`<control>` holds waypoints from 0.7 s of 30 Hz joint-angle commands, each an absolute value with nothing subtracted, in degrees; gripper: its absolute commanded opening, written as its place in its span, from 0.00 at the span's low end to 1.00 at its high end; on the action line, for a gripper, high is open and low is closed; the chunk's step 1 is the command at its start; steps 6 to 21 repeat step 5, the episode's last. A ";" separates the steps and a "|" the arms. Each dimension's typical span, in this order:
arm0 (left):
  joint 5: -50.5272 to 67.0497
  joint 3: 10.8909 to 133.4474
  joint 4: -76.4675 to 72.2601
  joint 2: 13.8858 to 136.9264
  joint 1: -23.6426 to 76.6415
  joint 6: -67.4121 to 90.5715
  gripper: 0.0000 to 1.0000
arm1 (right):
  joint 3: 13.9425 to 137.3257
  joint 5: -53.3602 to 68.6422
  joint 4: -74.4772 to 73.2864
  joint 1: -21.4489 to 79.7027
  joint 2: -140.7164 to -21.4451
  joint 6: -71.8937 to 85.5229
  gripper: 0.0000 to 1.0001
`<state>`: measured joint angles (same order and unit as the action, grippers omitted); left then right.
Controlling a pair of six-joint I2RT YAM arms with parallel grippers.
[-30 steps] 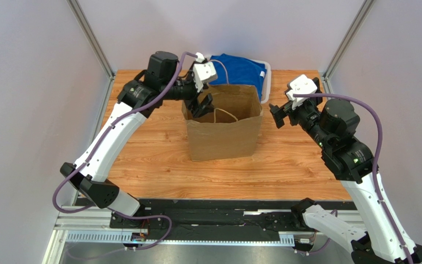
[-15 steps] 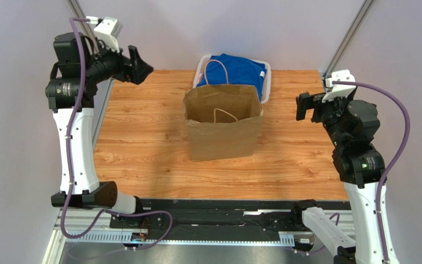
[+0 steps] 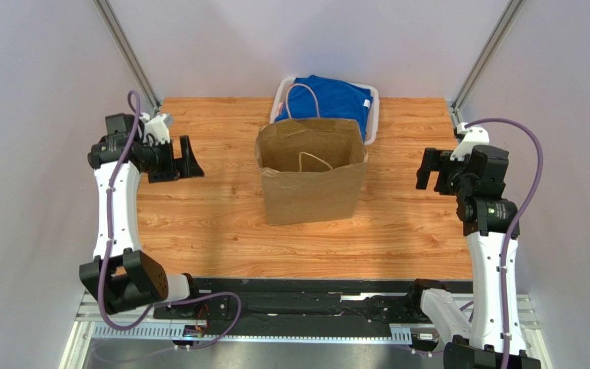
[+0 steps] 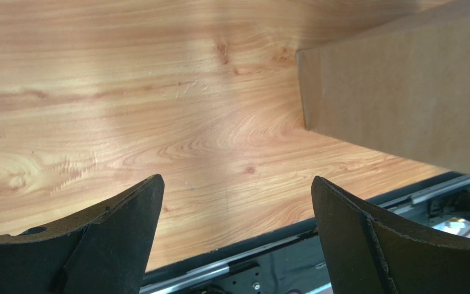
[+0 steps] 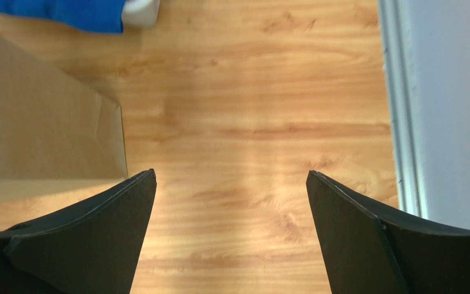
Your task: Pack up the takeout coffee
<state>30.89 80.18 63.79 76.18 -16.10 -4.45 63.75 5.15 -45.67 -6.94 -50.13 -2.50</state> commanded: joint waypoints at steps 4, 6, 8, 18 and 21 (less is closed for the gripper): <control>27.69 76.37 61.35 70.05 -16.26 -6.94 0.99 | 62.05 9.58 -46.67 -7.38 -48.43 -1.32 1.00; 27.51 76.72 61.17 70.57 -16.17 -5.81 0.99 | 62.49 9.41 -46.58 -7.38 -48.69 -1.41 1.00; 27.51 76.72 61.17 70.57 -16.17 -5.81 0.99 | 62.49 9.41 -46.58 -7.38 -48.69 -1.41 1.00; 27.51 76.72 61.17 70.57 -16.17 -5.81 0.99 | 62.49 9.41 -46.58 -7.38 -48.69 -1.41 1.00; 27.51 76.72 61.17 70.57 -16.17 -5.81 0.99 | 62.49 9.41 -46.58 -7.38 -48.69 -1.41 1.00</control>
